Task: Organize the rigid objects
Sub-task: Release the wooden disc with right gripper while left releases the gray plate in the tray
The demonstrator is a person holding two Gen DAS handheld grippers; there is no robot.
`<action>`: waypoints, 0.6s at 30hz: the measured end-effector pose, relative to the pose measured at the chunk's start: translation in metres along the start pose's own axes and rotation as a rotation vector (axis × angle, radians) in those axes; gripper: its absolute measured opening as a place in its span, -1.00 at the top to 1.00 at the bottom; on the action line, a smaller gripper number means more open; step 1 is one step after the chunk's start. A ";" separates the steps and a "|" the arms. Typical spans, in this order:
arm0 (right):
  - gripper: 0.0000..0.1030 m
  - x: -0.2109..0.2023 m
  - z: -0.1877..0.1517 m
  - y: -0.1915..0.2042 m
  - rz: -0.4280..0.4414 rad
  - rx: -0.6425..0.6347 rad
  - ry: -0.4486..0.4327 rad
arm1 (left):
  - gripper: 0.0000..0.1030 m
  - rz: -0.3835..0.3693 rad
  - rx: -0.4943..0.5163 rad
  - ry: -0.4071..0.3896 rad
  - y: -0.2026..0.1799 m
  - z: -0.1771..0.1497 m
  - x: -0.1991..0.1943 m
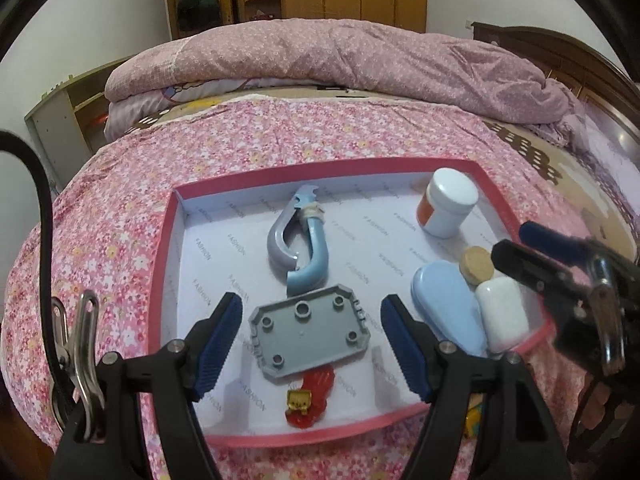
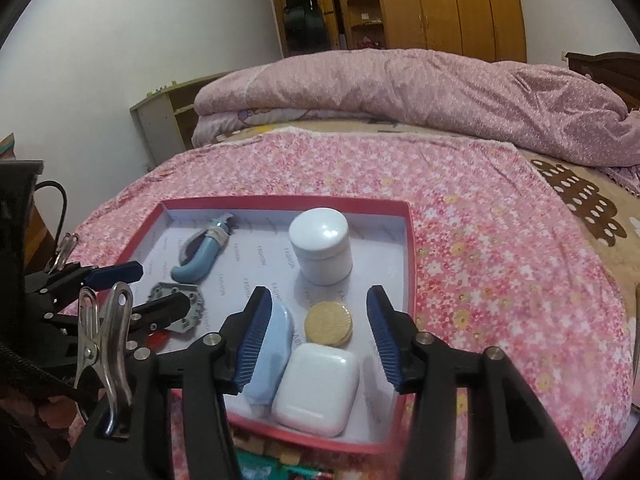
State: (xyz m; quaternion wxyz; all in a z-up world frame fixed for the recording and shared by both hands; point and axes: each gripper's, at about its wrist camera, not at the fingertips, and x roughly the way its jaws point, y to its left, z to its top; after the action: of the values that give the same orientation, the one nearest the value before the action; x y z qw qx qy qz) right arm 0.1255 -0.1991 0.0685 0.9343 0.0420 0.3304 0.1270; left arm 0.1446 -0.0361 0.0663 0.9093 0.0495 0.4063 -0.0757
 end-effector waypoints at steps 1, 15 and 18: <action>0.00 -0.003 -0.001 0.002 -0.001 -0.003 -0.003 | -0.46 -0.005 -0.006 0.002 0.001 -0.001 -0.002; -0.12 -0.031 -0.020 0.015 0.010 0.004 0.001 | -0.46 -0.009 -0.045 0.007 0.007 -0.025 -0.032; -0.12 -0.041 -0.027 0.018 -0.001 0.007 0.007 | -0.46 -0.012 -0.044 0.005 0.006 -0.033 -0.040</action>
State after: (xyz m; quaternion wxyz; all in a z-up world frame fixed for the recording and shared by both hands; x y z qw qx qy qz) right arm 0.0747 -0.1927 0.0752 0.9330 0.0448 0.3342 0.1256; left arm 0.0958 -0.0216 0.0744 0.9086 0.0273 0.4105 -0.0721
